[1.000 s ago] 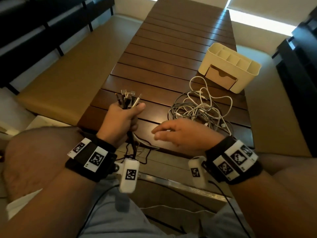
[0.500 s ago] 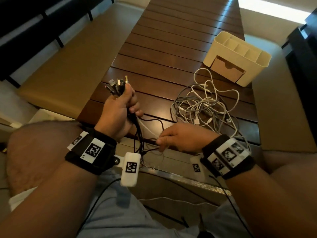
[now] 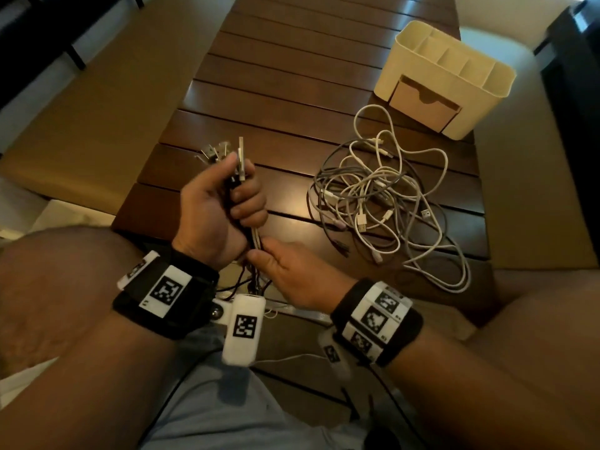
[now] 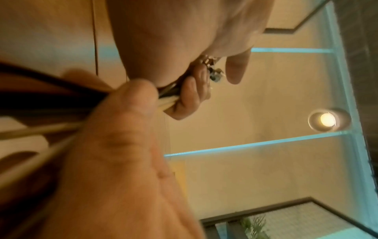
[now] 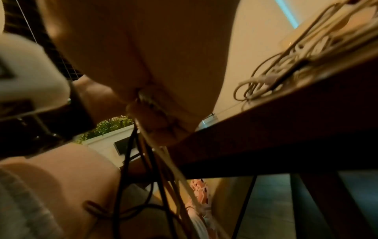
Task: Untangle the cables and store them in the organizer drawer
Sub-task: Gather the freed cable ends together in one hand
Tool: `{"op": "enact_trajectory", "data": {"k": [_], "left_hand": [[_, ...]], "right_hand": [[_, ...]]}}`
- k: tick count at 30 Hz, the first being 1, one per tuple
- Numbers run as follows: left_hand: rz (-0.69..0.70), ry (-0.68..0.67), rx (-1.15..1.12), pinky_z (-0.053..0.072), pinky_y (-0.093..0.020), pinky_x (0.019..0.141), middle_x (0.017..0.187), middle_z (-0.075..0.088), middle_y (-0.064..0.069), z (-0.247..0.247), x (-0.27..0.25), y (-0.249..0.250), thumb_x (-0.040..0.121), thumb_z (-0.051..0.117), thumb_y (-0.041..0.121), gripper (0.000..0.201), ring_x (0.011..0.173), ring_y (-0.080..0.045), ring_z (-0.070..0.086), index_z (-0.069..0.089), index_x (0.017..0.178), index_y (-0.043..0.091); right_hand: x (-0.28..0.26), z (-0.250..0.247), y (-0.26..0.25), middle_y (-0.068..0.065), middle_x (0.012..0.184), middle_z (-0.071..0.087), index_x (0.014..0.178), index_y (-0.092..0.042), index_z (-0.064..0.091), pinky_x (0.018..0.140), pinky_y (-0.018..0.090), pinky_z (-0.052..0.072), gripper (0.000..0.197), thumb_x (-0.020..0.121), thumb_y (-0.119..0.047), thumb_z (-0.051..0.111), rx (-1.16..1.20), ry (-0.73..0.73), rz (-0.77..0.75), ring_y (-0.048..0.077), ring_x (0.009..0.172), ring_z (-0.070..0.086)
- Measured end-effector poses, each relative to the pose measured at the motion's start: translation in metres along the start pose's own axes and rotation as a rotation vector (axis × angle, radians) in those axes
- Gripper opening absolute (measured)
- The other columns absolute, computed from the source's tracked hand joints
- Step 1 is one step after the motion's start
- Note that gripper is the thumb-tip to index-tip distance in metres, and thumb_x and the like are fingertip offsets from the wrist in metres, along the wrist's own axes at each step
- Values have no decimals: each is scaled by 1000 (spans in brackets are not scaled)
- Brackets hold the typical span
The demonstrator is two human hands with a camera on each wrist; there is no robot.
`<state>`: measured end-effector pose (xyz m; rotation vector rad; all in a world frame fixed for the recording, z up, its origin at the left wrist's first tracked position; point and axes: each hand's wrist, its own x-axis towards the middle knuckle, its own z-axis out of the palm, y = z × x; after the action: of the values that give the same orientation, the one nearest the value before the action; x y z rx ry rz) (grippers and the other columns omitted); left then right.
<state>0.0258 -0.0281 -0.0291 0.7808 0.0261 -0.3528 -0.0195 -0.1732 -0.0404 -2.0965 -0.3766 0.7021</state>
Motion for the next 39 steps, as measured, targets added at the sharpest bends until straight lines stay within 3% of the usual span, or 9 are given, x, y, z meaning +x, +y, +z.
{"op": "enact_trajectory", "data": {"k": [4,9,14,18,22,26,29,32,39], "left_hand": [[-15,-59,-100,21,-23,48,68,23,6,-3,-1,4,89,43,36,28,50,-7,21,53,96,11],[-44,38,38,18,-19,42,60,28,8,-2,7,-3,105,34,44,39,43,-3,21,54,94,13],[-55,102,178,16,-20,40,58,28,8,-5,7,-17,104,39,41,33,43,-5,19,53,92,14],[-114,112,225,25,-18,38,62,28,5,-7,8,-25,103,42,40,31,42,-5,24,52,93,13],[-163,116,271,24,-19,40,64,29,4,-7,9,-29,102,43,39,29,44,-6,26,53,94,13],[-180,106,285,23,-20,41,63,31,4,-8,8,-30,102,43,38,28,45,-6,26,53,93,14],[-173,108,283,23,-19,40,63,31,4,-8,8,-30,103,43,37,28,44,-6,26,53,93,13],[-169,122,284,23,-19,39,64,29,2,-8,9,-31,105,42,35,27,44,-6,25,52,93,12],[-164,121,291,23,-19,39,59,33,6,-8,10,-31,104,44,35,27,43,-6,26,53,91,13]], "right_hand": [[7,-14,8,-2,80,62,101,-17,62,64,29,44,33,104,-42,41,-128,-18,-17,13,72,57],[2,-51,13,-18,94,64,129,-29,61,75,13,44,35,103,-45,43,-208,39,-30,-8,83,57],[-2,-80,23,-7,78,62,89,-27,66,64,27,45,23,95,-48,58,-161,368,51,5,70,58],[2,-89,43,-4,92,65,92,-29,61,79,40,56,23,89,-52,64,-267,464,245,15,86,64],[5,-89,45,2,104,62,110,-26,57,85,46,55,37,87,-54,65,-497,426,424,23,97,60],[9,-83,42,8,104,63,109,-19,58,84,46,53,25,97,-40,55,-635,369,360,30,97,59],[9,-91,40,0,105,63,119,-19,63,84,35,51,26,103,-30,47,-478,292,293,17,94,59],[3,-99,32,-19,88,51,135,-24,58,68,16,38,33,106,-27,43,-227,260,219,-3,77,47],[-10,-114,23,-4,103,68,114,-26,71,78,27,52,24,103,-30,50,-315,356,201,14,90,64]]}}
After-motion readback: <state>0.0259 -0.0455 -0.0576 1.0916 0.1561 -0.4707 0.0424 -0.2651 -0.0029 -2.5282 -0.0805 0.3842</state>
